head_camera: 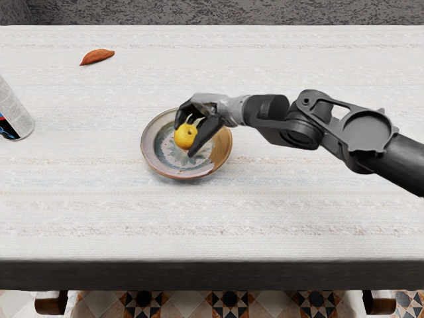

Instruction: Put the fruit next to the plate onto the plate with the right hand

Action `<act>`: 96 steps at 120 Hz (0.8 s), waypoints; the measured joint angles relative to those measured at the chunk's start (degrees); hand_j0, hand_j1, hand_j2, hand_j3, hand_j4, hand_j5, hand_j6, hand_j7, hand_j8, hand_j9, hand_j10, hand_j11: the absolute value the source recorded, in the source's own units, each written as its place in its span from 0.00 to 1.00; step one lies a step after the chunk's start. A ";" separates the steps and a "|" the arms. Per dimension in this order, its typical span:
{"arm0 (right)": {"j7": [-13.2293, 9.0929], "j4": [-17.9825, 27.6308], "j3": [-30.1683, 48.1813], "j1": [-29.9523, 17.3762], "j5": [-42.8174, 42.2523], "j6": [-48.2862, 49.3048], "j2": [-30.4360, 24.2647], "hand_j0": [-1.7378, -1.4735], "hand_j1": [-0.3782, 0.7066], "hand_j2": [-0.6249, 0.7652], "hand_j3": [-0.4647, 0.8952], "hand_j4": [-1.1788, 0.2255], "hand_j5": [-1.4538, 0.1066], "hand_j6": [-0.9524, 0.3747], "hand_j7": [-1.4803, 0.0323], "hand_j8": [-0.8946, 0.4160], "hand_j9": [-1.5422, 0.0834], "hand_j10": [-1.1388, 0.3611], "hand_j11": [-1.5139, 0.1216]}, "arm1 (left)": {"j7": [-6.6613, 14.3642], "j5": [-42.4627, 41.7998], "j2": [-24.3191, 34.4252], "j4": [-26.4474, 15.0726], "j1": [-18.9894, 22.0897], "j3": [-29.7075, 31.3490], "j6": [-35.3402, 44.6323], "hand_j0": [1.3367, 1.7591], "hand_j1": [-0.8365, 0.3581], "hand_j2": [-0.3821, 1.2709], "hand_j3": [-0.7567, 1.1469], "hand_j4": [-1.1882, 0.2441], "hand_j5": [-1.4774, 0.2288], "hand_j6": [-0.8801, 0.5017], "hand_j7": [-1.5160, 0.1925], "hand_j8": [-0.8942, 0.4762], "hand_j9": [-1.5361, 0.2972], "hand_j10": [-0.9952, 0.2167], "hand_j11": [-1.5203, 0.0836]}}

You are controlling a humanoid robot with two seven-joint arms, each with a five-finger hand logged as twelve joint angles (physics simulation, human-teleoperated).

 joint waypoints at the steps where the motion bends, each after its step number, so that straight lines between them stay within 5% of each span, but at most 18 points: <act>1: 0.04 -0.14 -0.03 0.00 -0.08 -0.01 0.16 0.32 0.53 0.66 0.34 0.29 0.23 0.35 0.28 0.34 0.27 0.27 0.23 | 0.00 0.00 0.00 0.00 0.00 0.00 0.00 0.76 0.99 0.23 0.40 0.83 0.87 0.64 0.89 0.65 0.84 0.82 0.95; 45: 1.01 -3.83 -0.41 -0.09 -2.56 0.00 3.45 0.32 0.53 0.64 0.34 0.29 0.30 0.33 0.34 0.32 0.33 0.29 0.30 | 0.01 0.00 0.00 -0.01 0.06 0.00 0.00 0.76 0.99 0.23 0.40 0.83 0.87 0.64 0.89 0.65 0.84 0.82 0.95; 96: 0.96 -4.49 -0.17 -0.08 -2.54 -0.19 3.30 0.30 0.45 0.44 0.34 0.54 0.58 0.42 0.61 0.39 0.61 0.48 0.58 | 0.01 0.00 0.00 0.01 0.01 0.01 0.00 0.76 0.99 0.23 0.40 0.83 0.87 0.64 0.89 0.65 0.84 0.82 0.95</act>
